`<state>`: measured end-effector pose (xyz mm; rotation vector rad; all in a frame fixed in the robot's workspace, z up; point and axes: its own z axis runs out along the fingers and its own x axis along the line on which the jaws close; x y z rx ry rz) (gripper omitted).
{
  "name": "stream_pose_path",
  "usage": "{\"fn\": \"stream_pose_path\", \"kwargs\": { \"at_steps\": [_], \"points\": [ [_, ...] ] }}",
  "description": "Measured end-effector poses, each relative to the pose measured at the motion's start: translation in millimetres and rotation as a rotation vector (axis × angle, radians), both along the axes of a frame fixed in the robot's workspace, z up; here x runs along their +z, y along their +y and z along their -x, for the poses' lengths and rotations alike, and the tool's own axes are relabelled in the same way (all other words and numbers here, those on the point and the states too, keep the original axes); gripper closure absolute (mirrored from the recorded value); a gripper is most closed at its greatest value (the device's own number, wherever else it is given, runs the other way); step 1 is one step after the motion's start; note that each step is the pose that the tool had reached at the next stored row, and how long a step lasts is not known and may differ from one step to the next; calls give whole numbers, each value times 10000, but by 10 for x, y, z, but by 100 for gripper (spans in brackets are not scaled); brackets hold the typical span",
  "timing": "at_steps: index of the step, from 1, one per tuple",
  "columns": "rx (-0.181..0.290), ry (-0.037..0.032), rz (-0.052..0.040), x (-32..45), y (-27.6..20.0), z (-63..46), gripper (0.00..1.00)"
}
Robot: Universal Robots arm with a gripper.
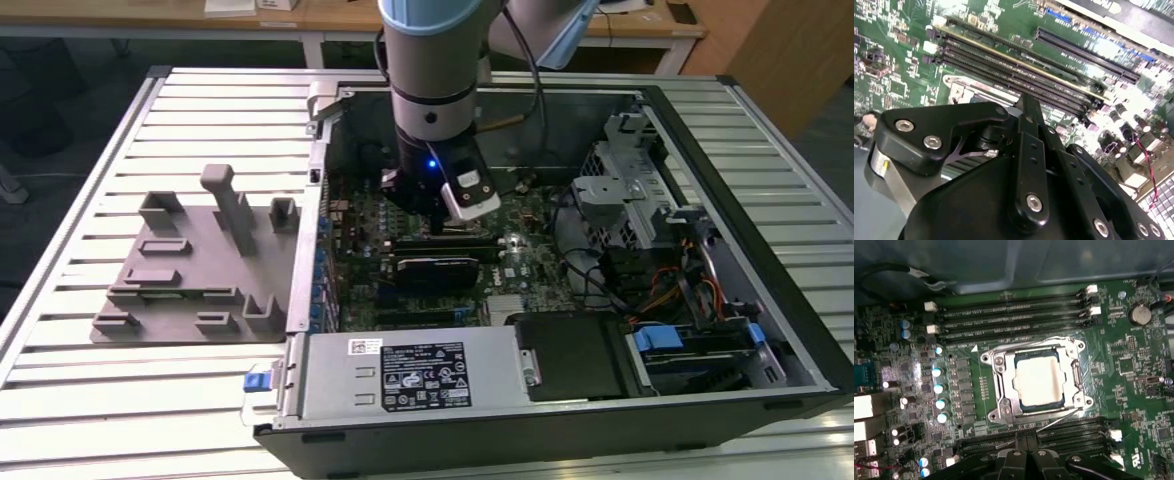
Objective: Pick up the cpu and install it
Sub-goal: 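Install the second cpu locking lever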
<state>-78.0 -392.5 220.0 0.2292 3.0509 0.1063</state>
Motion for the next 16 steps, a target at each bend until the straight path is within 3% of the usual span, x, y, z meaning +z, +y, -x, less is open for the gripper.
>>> {"fn": "stream_pose_path", "kwargs": {
  "at_steps": [2, 4, 8, 13, 16],
  "points": [
    [0, 0, -262, -1, -26, 2, 89],
    [1, -1, -426, -2, -61, 5, 89],
    [0, -1, -635, -9, -129, 28, 89],
    [0, 0, -939, -29, -178, 72, 89],
    [1, -1, -1038, -52, -188, 92, 89]
  ]
}}
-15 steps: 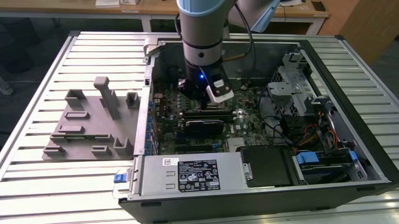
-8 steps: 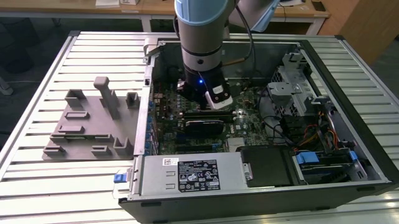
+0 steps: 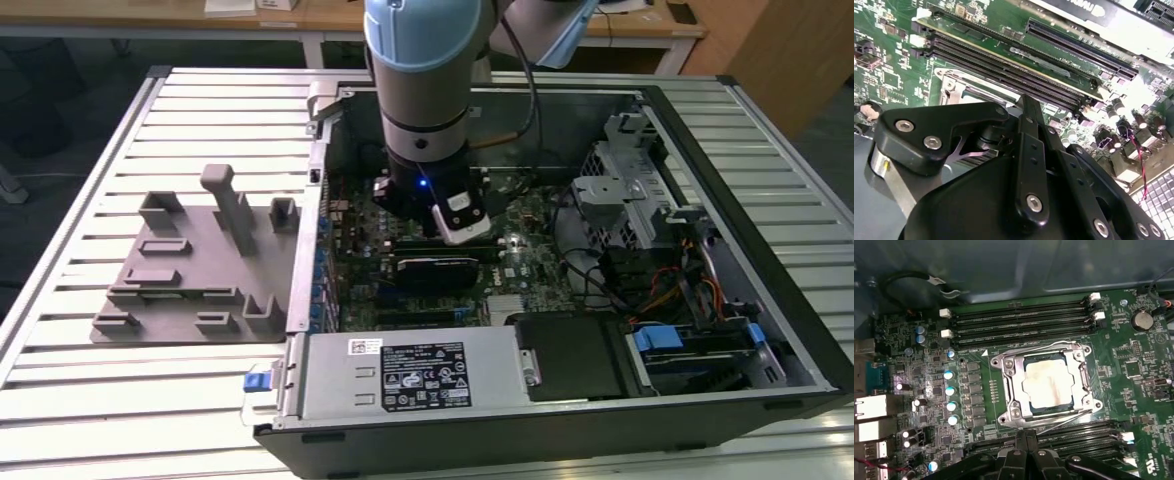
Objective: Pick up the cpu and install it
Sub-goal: 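Install the second cpu locking lever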
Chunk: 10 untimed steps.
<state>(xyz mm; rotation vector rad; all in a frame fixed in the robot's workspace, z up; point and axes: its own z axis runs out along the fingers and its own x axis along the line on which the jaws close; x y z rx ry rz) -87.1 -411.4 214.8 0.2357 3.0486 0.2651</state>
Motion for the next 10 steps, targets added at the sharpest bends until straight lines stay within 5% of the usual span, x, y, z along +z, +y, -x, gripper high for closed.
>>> {"fn": "stream_pose_path", "kwargs": {
  "at_steps": [3, 10],
  "points": [
    [-2, 0, -76, -23, -9, 18, 89],
    [0, 1, -422, -58, -14, 61, 89]
  ]
}}
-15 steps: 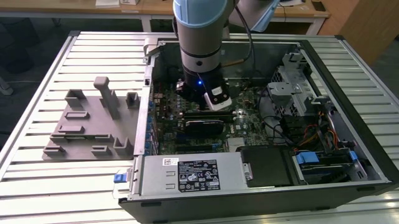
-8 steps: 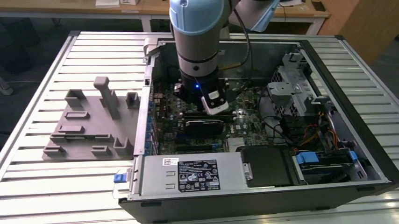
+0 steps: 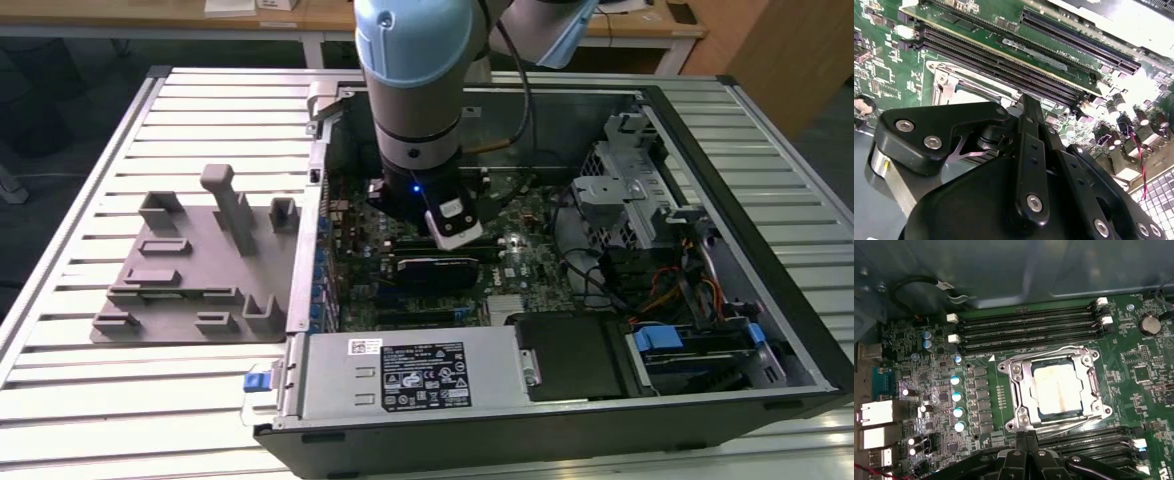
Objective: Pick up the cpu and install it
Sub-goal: 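Install the second cpu locking lever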
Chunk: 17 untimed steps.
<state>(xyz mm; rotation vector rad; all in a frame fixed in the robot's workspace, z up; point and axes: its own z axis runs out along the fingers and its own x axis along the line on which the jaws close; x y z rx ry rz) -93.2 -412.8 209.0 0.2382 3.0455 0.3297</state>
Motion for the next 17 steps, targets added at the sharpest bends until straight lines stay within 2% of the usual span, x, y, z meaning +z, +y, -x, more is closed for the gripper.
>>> {"fn": "stream_pose_path", "kwargs": {
  "at_steps": [11, 15, 17],
  "points": [
    [-27, 3, -239, -84, -14, 16, 89],
    [-52, 6, -276, -121, -29, 25, 89],
    [-60, 5, -329, -133, -34, 35, 89]
  ]
}}
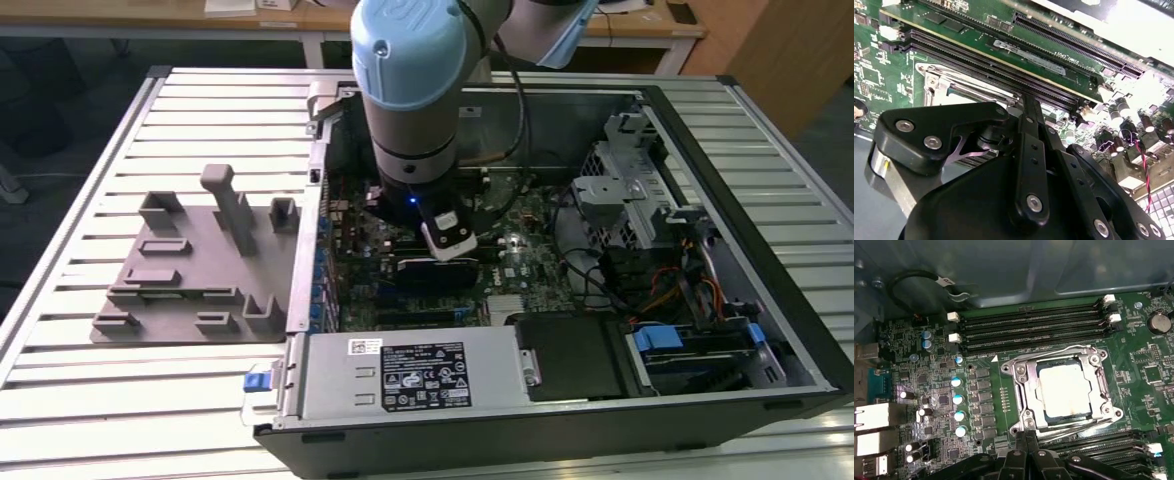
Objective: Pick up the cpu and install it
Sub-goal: 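Install the second cpu locking lever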
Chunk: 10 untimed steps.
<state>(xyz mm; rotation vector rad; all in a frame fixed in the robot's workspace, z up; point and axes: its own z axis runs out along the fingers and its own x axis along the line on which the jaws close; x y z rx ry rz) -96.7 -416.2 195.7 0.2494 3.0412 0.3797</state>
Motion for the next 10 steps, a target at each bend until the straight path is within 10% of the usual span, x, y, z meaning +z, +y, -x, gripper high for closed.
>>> {"fn": "stream_pose_path", "kwargs": {
  "at_steps": [4, 10],
  "points": [
    [-1, 0, -275, -13, -2, 33, 89],
    [-11, -3, -342, -64, -6, 47, 89]
  ]
}}
